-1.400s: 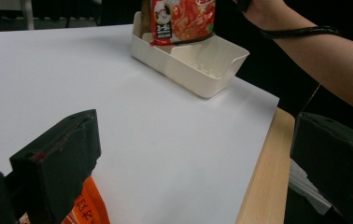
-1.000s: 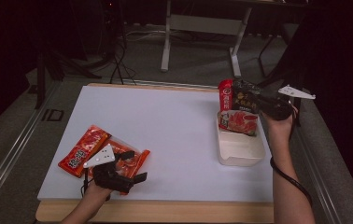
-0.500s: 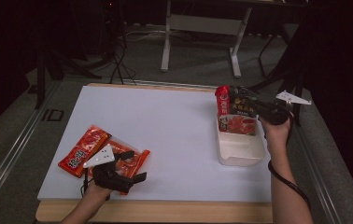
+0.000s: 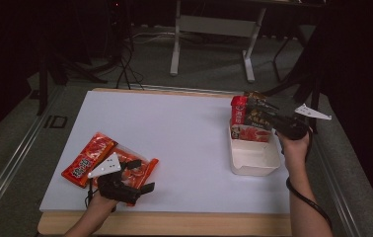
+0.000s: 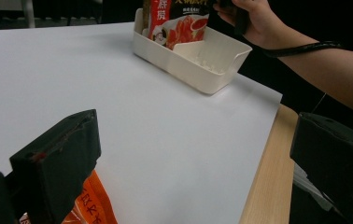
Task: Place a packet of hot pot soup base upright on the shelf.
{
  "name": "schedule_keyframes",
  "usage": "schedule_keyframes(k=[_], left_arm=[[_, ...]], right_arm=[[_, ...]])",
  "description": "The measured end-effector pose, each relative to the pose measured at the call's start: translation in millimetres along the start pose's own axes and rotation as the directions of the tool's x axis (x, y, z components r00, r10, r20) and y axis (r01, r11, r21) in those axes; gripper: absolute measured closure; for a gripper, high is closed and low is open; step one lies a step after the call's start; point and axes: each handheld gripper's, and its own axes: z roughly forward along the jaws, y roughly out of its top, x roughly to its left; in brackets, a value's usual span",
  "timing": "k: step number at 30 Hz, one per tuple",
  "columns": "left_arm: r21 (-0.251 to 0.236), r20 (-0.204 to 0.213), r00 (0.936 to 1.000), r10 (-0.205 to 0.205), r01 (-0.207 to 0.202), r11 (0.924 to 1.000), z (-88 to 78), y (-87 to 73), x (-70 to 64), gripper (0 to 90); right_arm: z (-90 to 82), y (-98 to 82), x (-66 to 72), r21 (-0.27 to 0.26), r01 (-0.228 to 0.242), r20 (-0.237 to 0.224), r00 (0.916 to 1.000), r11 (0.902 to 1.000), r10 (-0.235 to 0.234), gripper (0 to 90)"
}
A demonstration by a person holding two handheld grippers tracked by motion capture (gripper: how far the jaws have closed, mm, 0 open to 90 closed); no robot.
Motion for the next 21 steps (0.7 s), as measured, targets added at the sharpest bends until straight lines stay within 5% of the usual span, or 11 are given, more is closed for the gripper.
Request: schedule_keyframes(k=[9,11,16,21], left_arm=[[0.030,-0.026,0.9993,0.028,-0.027,0.9992,1.3,-1.1,1.6,2.1],[0.036,-0.033,0.9985,0.043,-0.042,0.9985,1.6,-0.8,2.2,2.1],[0.032,-0.048,0.9964,0.070,-0.068,0.9972,0.6,-0.8,1.1,2.2],[0.048,-0.051,0.9974,0.051,-0.049,0.9977,0.7,-0.7,1.4,3.6]], right_arm=[[-10.5,2.8,4.1,0.075,-0.024,0.046,0.9987,0.9969,0.020,64.2],[-15.0,5.1,7.7,0.073,-0.041,0.059,0.9976,0.9965,0.037,51.8],[-27.4,10.2,15.5,0.058,-0.038,0.108,0.9937,0.9976,0.031,40.2],[-40.8,16.6,27.3,0.048,-0.046,0.141,0.9892,0.9978,0.039,26.4]])
